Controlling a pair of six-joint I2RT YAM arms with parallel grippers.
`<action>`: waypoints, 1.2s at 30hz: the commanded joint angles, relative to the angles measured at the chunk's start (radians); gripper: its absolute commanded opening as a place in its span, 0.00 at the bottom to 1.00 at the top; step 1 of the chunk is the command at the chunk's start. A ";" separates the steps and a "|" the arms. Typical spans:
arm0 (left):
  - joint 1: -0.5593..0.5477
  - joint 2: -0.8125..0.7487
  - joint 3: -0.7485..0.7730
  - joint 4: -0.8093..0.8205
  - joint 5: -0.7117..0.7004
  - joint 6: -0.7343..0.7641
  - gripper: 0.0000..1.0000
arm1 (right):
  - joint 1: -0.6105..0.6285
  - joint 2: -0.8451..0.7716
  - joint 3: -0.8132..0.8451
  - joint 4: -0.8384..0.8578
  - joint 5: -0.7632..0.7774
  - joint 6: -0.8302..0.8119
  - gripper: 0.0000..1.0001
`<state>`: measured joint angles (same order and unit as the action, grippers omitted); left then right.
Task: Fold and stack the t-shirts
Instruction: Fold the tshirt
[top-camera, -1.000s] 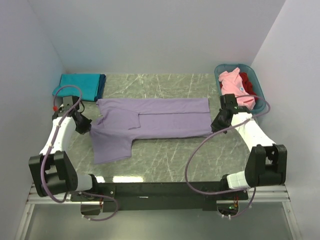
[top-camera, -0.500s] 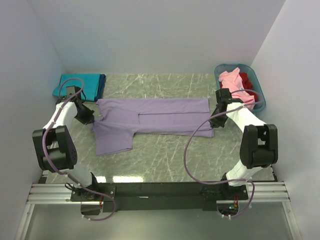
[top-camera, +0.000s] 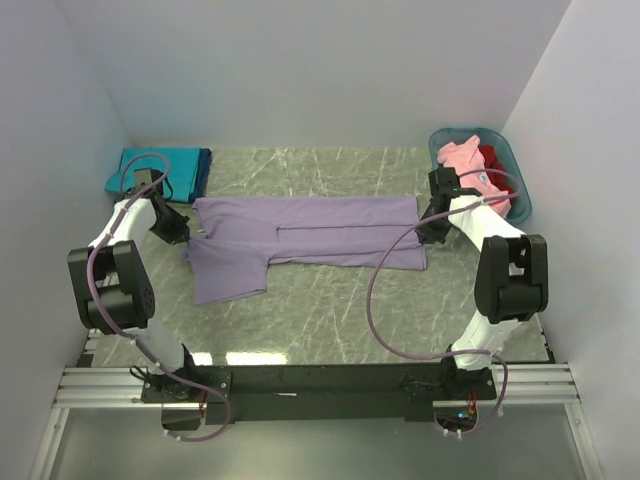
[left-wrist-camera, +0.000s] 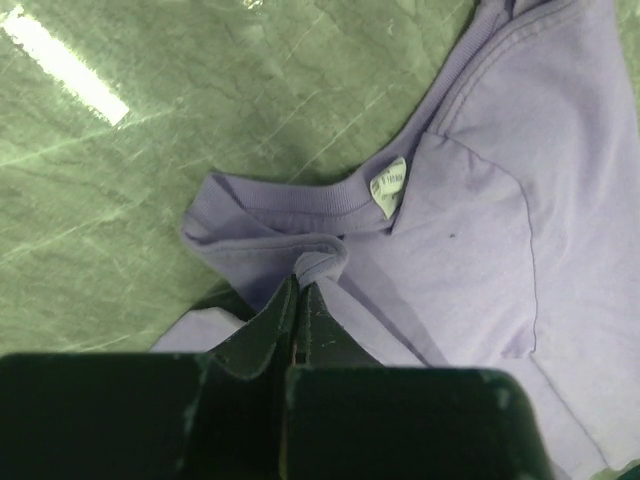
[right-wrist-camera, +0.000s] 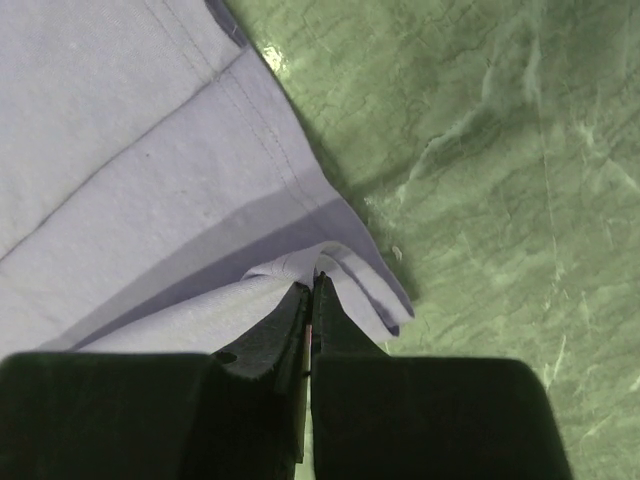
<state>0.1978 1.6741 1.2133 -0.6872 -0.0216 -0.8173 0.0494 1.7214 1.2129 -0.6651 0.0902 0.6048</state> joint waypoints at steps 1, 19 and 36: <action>0.006 0.029 0.048 0.047 -0.001 -0.003 0.01 | -0.010 0.032 0.024 0.045 0.051 0.000 0.01; -0.011 0.091 0.066 0.115 -0.017 0.049 0.14 | -0.013 0.107 0.014 0.128 0.103 -0.007 0.16; -0.040 -0.285 -0.106 0.069 -0.142 0.083 0.99 | 0.067 -0.184 -0.108 0.136 0.054 -0.028 0.50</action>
<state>0.1738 1.5013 1.1610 -0.6067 -0.1047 -0.7528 0.0814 1.6127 1.1397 -0.5518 0.1432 0.5854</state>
